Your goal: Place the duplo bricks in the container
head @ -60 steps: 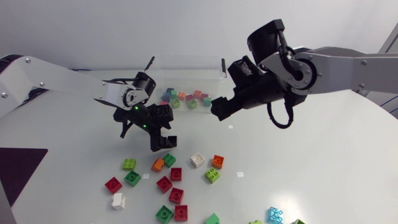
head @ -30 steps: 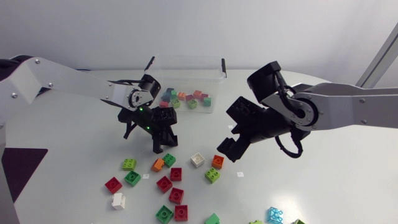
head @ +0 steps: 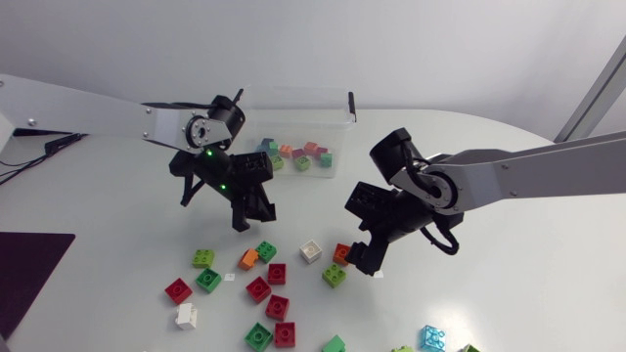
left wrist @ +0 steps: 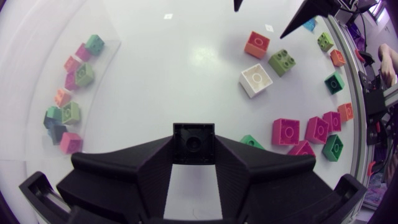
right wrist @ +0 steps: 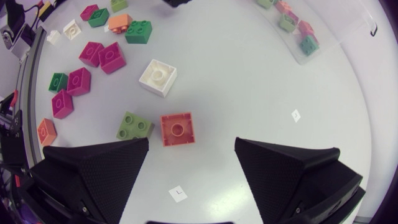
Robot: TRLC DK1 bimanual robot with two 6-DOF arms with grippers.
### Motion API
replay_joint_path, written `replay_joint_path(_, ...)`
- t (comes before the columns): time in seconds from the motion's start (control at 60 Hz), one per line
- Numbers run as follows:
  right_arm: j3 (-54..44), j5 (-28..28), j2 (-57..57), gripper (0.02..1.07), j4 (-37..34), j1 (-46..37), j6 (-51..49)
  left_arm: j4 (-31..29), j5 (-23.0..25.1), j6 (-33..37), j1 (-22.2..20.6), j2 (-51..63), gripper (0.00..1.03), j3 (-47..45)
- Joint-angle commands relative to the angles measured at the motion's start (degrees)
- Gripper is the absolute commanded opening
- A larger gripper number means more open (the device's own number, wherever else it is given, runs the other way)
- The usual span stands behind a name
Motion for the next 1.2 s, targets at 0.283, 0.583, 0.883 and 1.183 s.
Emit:
replay_joint_path(0.283,-0.1,-0.3,5.0,0.96,0.4,0.4,-4.3,-5.2,3.3,-10.7,2.1,-5.4,0.11,14.5)
replay_joint_path(0.583,1.2,-0.3,7.5,0.93,1.4,1.7,-4.8,-5.2,3.5,-17.2,2.2,-1.8,0.11,24.3)
replay_joint_path(0.883,3.3,-0.4,9.9,0.86,2.3,2.1,-5.2,-1.6,3.5,-22.3,3.1,2.9,0.11,29.2)
replay_joint_path(1.183,2.7,-1.7,9.2,0.34,2.4,2.7,-4.8,2.9,3.5,-28.7,5.0,9.4,0.11,36.6)
